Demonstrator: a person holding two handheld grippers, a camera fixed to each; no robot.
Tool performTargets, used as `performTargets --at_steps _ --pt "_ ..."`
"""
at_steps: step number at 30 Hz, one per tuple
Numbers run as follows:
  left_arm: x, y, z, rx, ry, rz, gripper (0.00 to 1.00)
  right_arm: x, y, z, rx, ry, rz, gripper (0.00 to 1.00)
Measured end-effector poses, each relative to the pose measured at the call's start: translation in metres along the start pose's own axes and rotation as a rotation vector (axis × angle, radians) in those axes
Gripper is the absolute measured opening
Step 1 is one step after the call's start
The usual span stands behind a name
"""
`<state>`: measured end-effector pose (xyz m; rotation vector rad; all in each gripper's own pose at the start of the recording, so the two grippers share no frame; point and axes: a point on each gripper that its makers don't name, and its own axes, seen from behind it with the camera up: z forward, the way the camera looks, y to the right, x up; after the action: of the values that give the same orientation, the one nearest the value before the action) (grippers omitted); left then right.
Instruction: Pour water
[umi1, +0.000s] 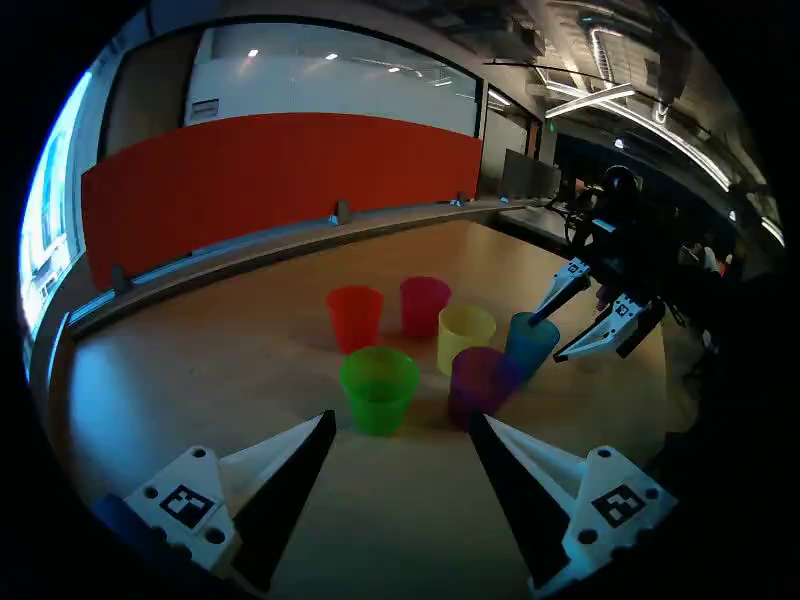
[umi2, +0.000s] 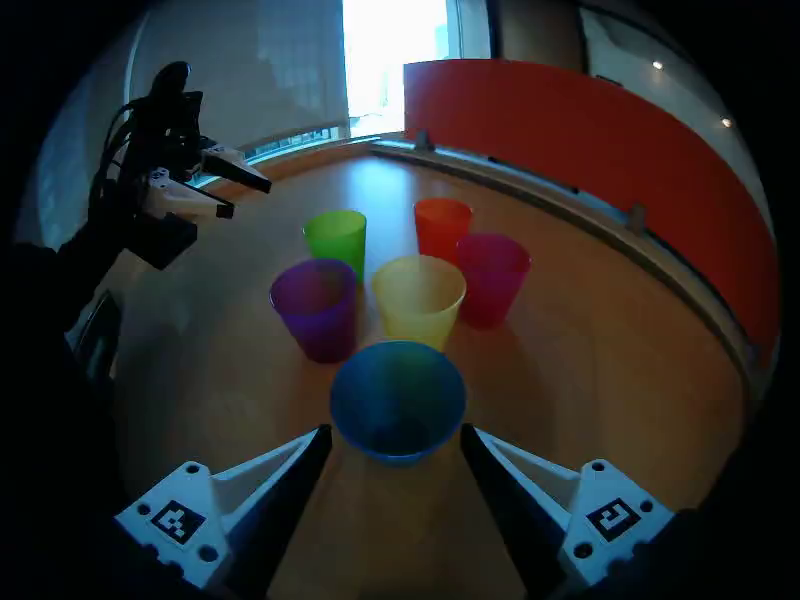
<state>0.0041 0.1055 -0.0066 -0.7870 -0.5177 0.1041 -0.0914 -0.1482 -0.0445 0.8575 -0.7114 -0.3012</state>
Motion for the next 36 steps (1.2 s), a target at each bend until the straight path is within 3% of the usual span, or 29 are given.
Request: performTargets --at_steps 9,18,26,36 --pt "-0.003 0.003 -0.009 0.025 0.016 -0.007 0.99 -0.013 0.004 -0.024 -0.044 0.021 0.006 1.00" --pt "-0.002 0.002 -0.018 0.088 0.059 0.006 0.99 -0.012 0.006 -0.049 -0.101 0.094 0.047 1.00" --pt "0.010 -0.006 -0.033 0.179 0.165 0.005 0.99 0.004 0.011 -0.072 -0.177 0.210 0.109 1.00" --pt "0.030 -0.026 -0.066 0.357 0.316 0.003 0.99 0.026 0.033 -0.098 -0.341 0.361 0.172 1.00"
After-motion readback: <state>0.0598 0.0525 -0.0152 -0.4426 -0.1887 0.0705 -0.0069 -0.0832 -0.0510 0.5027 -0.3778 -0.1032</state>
